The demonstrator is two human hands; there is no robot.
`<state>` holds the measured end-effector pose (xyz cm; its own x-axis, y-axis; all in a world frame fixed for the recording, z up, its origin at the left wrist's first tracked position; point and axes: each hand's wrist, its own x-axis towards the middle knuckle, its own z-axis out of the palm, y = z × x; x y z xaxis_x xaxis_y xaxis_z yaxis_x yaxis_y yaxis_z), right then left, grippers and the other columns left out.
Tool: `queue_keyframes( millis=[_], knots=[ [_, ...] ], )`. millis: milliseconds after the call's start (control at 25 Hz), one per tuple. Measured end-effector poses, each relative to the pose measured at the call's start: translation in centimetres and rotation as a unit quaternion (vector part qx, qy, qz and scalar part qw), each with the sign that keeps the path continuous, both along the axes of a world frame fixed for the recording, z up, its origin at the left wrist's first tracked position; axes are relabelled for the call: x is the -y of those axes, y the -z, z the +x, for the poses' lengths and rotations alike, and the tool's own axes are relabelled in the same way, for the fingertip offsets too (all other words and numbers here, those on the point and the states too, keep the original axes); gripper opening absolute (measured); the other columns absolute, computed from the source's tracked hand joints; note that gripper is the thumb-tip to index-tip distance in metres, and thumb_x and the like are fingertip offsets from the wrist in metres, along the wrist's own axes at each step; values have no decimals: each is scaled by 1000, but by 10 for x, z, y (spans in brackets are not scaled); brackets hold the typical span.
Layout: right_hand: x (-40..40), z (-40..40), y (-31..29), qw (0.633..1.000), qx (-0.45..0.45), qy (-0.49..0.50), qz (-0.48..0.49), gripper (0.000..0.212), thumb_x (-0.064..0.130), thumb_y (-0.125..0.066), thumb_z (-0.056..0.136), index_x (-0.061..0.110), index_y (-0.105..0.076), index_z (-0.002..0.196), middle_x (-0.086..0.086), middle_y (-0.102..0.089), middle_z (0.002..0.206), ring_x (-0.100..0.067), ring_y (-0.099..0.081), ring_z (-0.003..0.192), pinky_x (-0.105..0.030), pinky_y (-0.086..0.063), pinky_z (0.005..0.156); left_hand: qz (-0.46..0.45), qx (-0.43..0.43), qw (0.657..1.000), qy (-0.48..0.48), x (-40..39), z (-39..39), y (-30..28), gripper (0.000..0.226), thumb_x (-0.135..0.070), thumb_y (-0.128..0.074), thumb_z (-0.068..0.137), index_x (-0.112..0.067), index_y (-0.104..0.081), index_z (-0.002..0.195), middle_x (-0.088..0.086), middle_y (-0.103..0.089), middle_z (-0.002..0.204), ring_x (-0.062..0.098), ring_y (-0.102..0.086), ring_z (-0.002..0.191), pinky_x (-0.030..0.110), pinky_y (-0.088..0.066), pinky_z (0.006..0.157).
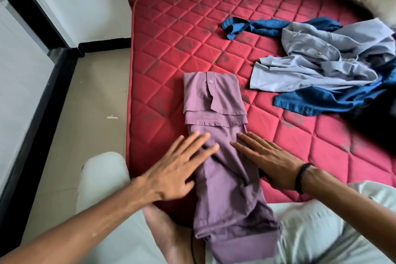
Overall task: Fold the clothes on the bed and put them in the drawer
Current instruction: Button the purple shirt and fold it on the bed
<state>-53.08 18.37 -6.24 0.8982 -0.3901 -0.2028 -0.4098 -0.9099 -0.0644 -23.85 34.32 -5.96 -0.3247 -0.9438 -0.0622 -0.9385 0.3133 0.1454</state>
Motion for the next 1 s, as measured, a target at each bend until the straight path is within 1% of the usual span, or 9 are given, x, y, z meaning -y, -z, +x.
queue_keyframes(
  millis=[80,160,320,520,640,720,800,880,1000],
  knots=[
    [-24,-10,-8,999,4,-27,-31,126,12,-72,66,30,6,163,-5,-1,172,-32,-7,158,-50,-26,124,17,34,997,74,-16,-25,-7,125,-20,-66,65,-32,12,163,1,20,171,25,20,157,49,6,126],
    [-42,-20,-10,998,-11,-52,-28,123,24,-76,71,32,5,163,0,5,172,-30,-3,158,-49,-24,124,34,55,994,93,-29,-37,-2,126,-12,-64,64,-29,12,163,2,20,171,25,23,156,49,9,126],
    [-60,-34,-2,996,35,-76,23,81,37,-51,87,29,-23,162,-1,-21,170,-20,-17,156,-47,-43,113,87,38,993,71,-39,-35,3,110,-5,-53,74,-37,1,163,-3,6,173,20,16,158,51,-3,127],
    [-75,-45,-35,972,82,-43,218,61,49,-42,98,33,-34,157,14,-24,167,0,-11,155,-34,-21,125,132,-44,985,104,-45,-26,-36,97,-17,-54,78,-43,-14,162,-9,-22,169,9,-14,157,48,-5,128],
    [-96,-57,-58,946,148,-67,279,49,50,-45,105,50,-36,153,27,-32,161,4,-25,150,-24,-29,120,179,-137,965,137,-66,-35,-68,93,-13,-57,74,-37,-27,158,-11,-39,162,3,-31,151,43,-8,128],
    [-100,-62,-72,929,215,-41,299,50,47,-50,105,62,-31,148,32,-39,155,6,-40,141,-27,-42,113,170,-193,958,126,-71,-38,-78,68,-13,-59,84,-33,-48,148,-18,-54,149,1,-50,135,36,-21,125],
    [-93,-55,-82,901,319,9,294,43,39,-53,105,61,-44,140,38,-51,141,16,-51,125,-15,-46,103,111,-300,946,57,-68,-37,-87,26,-29,-55,98,-22,-69,119,-14,-71,116,13,-67,97,39,-47,101],
    [-75,-33,-89,866,383,93,307,27,52,-50,103,49,-63,126,33,-67,122,15,-61,109,-12,-50,92,71,-441,890,-96,-50,-31,-91,27,-43,-62,97,-20,-72,88,-16,-67,80,6,-55,68,32,-46,65],
    [-26,23,-89,806,424,202,359,41,52,-51,101,16,-70,105,4,-77,102,-6,-67,90,-29,-55,76,-52,-536,804,-251,9,-19,-88,39,-54,-66,91,-21,-70,73,-14,-63,68,0,-48,71,39,-39,58]
  ],
)
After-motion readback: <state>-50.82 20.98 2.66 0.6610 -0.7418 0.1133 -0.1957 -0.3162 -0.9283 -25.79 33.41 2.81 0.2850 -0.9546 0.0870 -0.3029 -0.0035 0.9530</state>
